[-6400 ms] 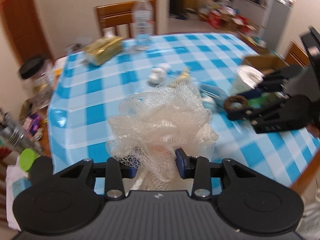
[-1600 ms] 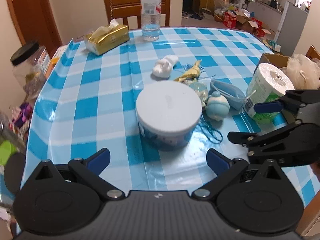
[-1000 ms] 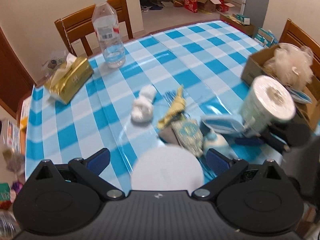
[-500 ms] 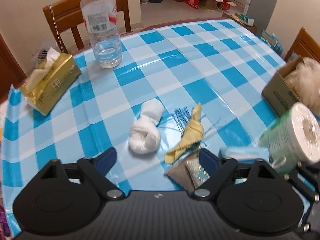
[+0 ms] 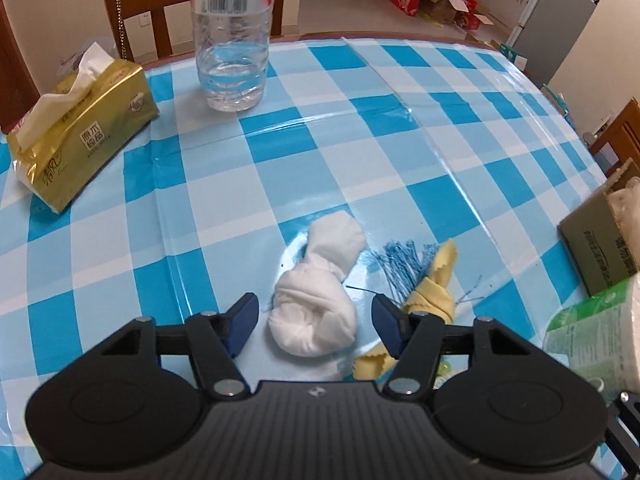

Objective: Organize soft objects
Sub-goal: 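Grasp the white knotted cloth with the left tool while the right tool grasps the light blue toy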

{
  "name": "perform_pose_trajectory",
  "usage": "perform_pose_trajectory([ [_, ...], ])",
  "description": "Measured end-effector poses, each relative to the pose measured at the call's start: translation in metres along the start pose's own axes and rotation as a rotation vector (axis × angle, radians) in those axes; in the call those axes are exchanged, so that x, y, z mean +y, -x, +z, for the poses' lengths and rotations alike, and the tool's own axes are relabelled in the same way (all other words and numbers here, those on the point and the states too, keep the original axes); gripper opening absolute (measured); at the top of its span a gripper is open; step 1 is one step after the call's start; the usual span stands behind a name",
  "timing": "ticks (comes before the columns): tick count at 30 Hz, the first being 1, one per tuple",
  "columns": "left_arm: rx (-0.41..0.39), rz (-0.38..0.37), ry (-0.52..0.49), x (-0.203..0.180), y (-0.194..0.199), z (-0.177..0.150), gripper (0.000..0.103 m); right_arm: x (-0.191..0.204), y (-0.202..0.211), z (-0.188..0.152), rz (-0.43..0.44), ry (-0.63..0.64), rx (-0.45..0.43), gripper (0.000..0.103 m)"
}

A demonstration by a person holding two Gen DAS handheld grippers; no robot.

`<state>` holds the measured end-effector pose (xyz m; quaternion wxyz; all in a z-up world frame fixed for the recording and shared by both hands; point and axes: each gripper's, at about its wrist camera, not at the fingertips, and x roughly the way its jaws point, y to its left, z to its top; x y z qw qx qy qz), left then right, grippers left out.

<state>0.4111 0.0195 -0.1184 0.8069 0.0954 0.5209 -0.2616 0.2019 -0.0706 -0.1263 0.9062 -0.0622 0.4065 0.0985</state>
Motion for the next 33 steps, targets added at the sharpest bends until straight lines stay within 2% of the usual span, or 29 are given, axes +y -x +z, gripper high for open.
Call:
perform_pose_trajectory([
  [2,-0.003,0.005,0.008,0.002,-0.003,0.000,0.060,0.000,-0.001,0.001,0.007,-0.002,0.003,0.053],
  [16,0.001,0.013,0.015,0.005,-0.019,0.003,0.056,-0.003,-0.016,0.007,0.023,-0.016,0.001,0.053],
  [19,-0.005,0.017,0.007,0.004,-0.019,0.003,0.052,-0.004,-0.018,0.008,0.023,-0.020,0.004,0.053],
  [21,-0.006,0.017,0.001,0.003,-0.019,0.003,0.045,-0.003,-0.019,0.008,0.024,-0.017,0.009,0.053],
  [28,-0.005,0.003,0.002,0.004,-0.015,-0.001,0.042,-0.004,-0.017,0.008,0.028,-0.035,0.013,0.052],
  [33,-0.018,0.022,0.005,0.010,-0.004,-0.004,0.042,-0.004,-0.013,0.009,0.029,-0.034,0.007,0.052],
])
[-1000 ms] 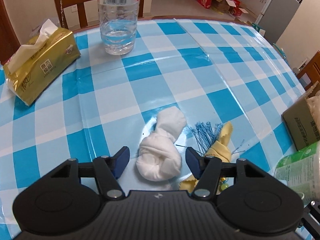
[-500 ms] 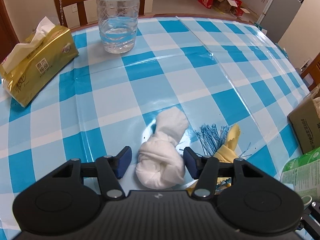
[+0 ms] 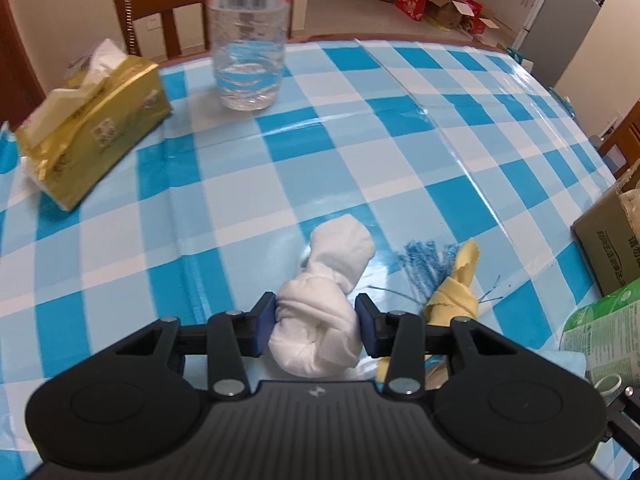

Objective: Organize soft objects
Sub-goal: 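Grasp the white knotted cloth with the left tool while the right tool grasps the light blue toy, then carry cloth and toy to the box and open both tools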

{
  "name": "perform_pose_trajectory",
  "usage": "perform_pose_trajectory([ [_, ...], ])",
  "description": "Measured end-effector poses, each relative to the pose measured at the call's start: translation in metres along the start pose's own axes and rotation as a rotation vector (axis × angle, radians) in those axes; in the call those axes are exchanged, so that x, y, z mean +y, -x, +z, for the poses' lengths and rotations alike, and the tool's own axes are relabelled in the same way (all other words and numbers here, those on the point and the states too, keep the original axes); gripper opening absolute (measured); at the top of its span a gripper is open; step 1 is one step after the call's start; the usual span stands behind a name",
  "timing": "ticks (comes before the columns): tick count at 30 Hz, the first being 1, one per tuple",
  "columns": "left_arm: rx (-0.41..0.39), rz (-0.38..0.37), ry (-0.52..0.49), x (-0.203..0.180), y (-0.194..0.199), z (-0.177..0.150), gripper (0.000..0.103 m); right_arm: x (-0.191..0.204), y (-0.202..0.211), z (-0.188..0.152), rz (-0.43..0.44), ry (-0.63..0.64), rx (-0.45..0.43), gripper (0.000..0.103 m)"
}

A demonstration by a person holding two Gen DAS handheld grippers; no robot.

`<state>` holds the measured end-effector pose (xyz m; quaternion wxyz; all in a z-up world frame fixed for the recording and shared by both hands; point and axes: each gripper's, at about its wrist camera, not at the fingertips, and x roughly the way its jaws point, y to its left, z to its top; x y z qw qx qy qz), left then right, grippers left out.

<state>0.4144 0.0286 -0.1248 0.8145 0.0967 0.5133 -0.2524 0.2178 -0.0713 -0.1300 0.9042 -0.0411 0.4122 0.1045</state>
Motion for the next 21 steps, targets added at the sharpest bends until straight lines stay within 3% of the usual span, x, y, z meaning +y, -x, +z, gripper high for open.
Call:
perform_pose_trajectory([
  [12,-0.014,0.097,0.054,0.029,0.048,-0.027,0.042,0.005,0.023,-0.001,0.010,0.037,0.009,0.052],
  [21,-0.020,0.168,0.134,0.037,0.087,-0.072,0.042,0.010,0.051,-0.011,0.038,0.065,0.034,0.052],
])
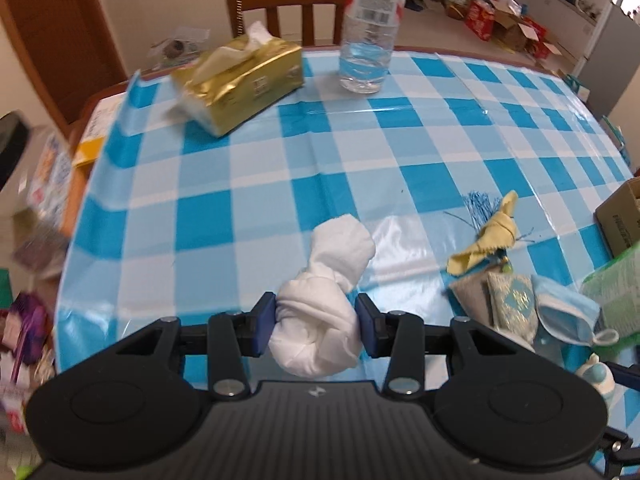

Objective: Organize soft objects
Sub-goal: 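Carry cloth and toy to the box and open both tools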

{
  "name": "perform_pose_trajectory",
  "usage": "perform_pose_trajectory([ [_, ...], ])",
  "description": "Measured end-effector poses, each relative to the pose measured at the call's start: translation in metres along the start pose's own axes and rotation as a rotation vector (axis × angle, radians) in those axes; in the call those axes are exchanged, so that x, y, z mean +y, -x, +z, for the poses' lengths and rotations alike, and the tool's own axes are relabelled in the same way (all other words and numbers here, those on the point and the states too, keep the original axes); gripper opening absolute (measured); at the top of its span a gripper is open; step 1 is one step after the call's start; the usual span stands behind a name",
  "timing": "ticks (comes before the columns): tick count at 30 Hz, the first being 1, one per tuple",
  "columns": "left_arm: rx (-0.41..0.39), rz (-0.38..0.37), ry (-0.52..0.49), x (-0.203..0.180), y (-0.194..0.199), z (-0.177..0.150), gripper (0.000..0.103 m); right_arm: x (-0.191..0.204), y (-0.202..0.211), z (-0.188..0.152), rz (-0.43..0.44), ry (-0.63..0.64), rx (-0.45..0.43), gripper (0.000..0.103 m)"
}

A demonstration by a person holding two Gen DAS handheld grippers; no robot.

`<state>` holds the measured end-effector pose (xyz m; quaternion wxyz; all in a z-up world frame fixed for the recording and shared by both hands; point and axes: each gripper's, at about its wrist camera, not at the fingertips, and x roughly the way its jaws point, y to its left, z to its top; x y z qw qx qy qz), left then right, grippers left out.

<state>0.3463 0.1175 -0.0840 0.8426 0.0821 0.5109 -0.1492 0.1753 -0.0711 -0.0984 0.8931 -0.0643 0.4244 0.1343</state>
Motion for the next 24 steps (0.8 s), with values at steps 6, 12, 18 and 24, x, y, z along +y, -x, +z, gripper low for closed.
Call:
perform_pose_trajectory([
  [6,-0.023,-0.002,0.031,0.001,0.041,-0.030,0.042,0.000,0.027,-0.010,0.020,-0.006,0.002,0.051],
  [12,-0.006,-0.022,-0.001,-0.014,0.071,-0.070,0.042,0.004,0.052,-0.024,0.019,-0.010,0.020,0.052],
  [18,0.023,-0.093,-0.066,-0.041,0.093,-0.111,0.042,0.005,0.075,-0.039,-0.006,-0.035,0.039,0.052],
  [24,0.044,-0.168,-0.139,-0.087,0.108,-0.131,0.042,-0.010,0.101,-0.053,-0.027,-0.046,0.043,0.052],
])
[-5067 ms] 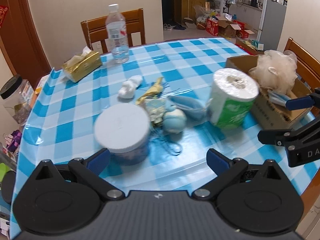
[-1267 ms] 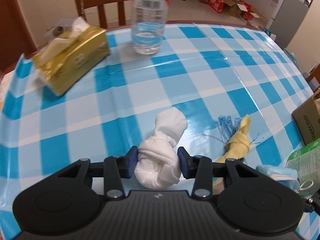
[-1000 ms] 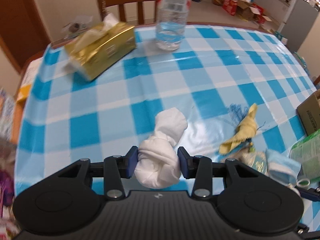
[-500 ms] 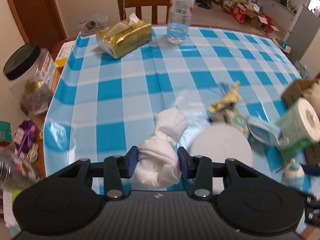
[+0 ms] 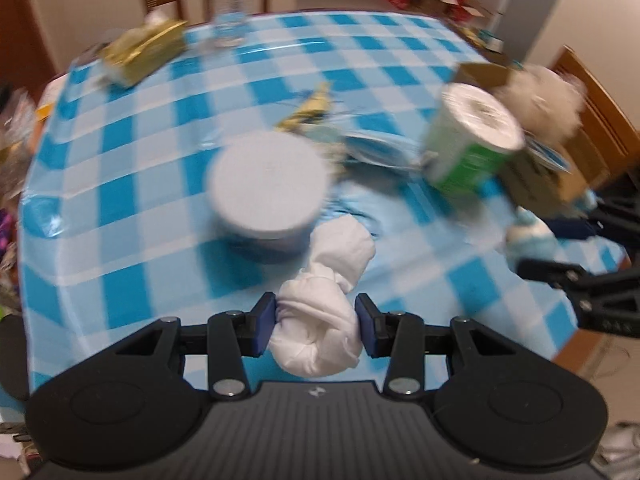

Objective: Organize soft objects
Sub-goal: 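Carry cloth and toy to the box and open both tools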

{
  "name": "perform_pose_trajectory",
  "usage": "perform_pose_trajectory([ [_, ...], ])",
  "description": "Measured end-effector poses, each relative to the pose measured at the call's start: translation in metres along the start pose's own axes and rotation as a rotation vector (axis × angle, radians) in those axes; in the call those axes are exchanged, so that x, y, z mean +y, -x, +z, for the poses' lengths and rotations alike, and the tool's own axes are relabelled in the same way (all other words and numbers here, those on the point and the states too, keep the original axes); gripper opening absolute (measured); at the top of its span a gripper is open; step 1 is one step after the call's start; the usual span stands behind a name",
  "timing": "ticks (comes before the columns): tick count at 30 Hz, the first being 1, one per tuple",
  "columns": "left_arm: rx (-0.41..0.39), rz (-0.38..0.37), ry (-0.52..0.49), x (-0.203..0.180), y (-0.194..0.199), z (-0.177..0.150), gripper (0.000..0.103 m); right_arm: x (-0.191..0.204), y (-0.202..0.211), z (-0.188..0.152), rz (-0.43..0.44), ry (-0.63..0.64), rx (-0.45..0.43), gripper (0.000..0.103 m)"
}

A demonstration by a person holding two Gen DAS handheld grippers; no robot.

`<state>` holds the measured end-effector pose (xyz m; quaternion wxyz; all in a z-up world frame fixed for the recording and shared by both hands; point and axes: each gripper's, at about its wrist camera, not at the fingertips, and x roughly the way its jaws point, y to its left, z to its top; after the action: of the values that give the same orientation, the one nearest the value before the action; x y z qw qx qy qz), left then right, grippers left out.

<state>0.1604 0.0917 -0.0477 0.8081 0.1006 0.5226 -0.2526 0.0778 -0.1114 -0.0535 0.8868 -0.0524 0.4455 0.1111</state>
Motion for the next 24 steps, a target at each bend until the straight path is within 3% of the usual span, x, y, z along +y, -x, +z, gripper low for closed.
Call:
perform_pose_trajectory([
  [15,-0.046,-0.178,-0.149,-0.180,-0.025,0.049,0.042,-0.117,0.062,-0.045,-0.079,-0.038,-0.016,0.052],
  [24,-0.087,-0.202,-0.211,-0.252,-0.057,0.094,0.042,-0.179,0.075,-0.057,-0.125,-0.069,-0.025,0.052],
])
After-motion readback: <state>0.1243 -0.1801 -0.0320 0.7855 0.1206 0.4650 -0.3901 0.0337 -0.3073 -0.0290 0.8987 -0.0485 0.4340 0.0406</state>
